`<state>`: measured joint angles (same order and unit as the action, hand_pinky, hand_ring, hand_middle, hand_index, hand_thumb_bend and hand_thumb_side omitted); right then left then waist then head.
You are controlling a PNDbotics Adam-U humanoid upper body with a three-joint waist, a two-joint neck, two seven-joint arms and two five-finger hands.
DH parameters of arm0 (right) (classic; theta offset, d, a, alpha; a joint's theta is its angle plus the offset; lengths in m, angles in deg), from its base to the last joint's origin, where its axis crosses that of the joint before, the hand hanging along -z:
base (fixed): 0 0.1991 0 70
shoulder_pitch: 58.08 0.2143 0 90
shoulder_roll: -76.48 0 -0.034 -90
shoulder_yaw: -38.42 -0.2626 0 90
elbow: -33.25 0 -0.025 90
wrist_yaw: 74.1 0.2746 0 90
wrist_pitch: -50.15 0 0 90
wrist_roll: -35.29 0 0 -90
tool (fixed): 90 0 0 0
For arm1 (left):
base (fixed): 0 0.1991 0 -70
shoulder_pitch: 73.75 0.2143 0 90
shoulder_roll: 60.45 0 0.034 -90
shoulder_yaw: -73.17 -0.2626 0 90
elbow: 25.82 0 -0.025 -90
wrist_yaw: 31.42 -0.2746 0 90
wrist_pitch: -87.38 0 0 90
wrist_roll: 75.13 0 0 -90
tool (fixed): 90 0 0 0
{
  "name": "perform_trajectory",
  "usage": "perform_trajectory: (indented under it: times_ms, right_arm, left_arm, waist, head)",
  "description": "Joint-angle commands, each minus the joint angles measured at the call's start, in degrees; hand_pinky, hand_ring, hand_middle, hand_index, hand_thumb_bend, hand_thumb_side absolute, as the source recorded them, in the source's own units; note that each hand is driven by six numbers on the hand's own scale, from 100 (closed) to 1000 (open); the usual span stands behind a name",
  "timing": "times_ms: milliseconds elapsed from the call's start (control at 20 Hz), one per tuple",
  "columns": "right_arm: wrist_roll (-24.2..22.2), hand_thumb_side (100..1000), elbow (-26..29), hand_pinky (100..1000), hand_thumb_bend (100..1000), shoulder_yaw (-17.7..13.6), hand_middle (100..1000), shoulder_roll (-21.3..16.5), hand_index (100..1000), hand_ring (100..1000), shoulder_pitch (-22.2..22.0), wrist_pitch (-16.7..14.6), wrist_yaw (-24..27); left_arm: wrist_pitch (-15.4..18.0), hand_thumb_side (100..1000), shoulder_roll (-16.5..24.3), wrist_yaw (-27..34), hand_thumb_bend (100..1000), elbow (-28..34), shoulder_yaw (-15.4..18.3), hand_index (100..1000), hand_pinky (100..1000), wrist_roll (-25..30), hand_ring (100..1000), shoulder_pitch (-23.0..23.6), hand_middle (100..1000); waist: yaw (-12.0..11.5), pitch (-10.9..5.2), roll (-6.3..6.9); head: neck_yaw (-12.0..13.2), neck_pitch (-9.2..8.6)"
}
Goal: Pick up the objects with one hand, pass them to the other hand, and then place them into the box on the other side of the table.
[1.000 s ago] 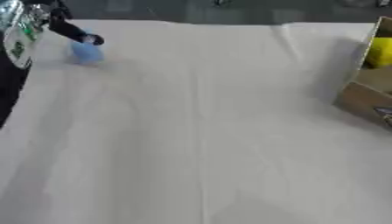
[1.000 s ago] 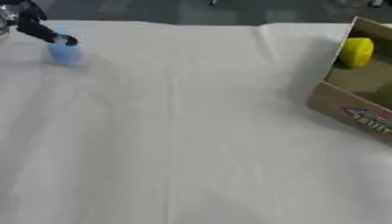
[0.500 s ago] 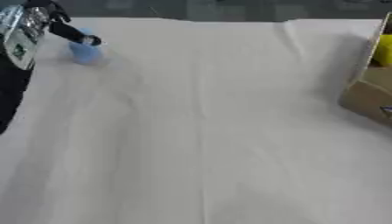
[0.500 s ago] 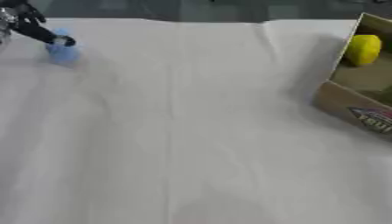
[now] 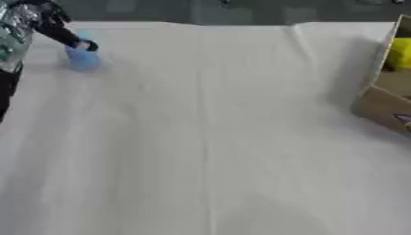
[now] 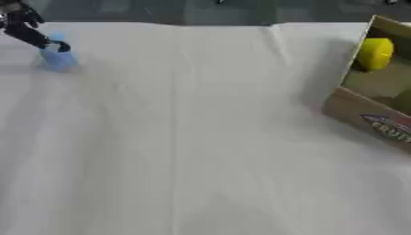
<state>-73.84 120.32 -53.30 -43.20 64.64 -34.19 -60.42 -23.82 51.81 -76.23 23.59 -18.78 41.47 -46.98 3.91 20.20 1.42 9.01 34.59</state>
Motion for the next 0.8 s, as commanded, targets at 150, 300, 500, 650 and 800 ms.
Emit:
perform_trajectory:
  times_ms: [150, 300, 500, 650, 800]
  right_arm:
    - [-0.4, 582, 0.6, 982, 100, -0.6, 880, -1.4, 887, 793, 0.4, -0.4, -0.6]
    - [-0.6, 584, 0.4, 981, 100, -0.7, 879, -1.4, 886, 791, 0.4, -0.6, -0.7]
    - [-0.9, 584, 0.4, 981, 100, -0.6, 878, -1.3, 885, 789, 0.7, -0.8, -0.8]
    - [-1.0, 585, 0.4, 981, 100, -0.7, 878, -1.3, 885, 789, 0.8, -0.9, -0.9]
    - [-1.2, 587, 0.4, 981, 100, -0.6, 878, -1.2, 885, 790, 1.0, -1.0, -0.9]
  left_arm:
    - [-0.9, 100, 3.1, 1.0, 471, 1.3, 1.0, 835, 883, -0.7, 867, -0.6, 766]
    - [-1.7, 100, 3.3, 0.5, 485, 1.4, 1.0, 838, 881, -1.6, 868, -0.5, 768]
    - [-3.1, 100, 3.3, -2.3, 523, 1.2, 0.8, 842, 882, -2.6, 874, -0.4, 780]
    - [-3.7, 100, 3.2, -3.9, 520, 0.9, 1.1, 838, 880, -2.5, 873, -0.2, 780]
    - [-4.3, 100, 3.1, -4.4, 522, 0.2, 1.5, 836, 878, -2.5, 872, 0.1, 780]
  waist:
    - [0.3, 0.23, 0.67]
    - [0.5, 0.45, 0.72]
    - [0.8, 0.76, 0.76]
    - [1.0, 1.02, 0.81]
    - [1.3, 1.32, 0.88]
  head:
    - [0.0, -1.05]
    - [0.5, -1.00]
    - [1.1, -1.05]
    - [1.3, -1.16]
    - [1.6, -1.25]
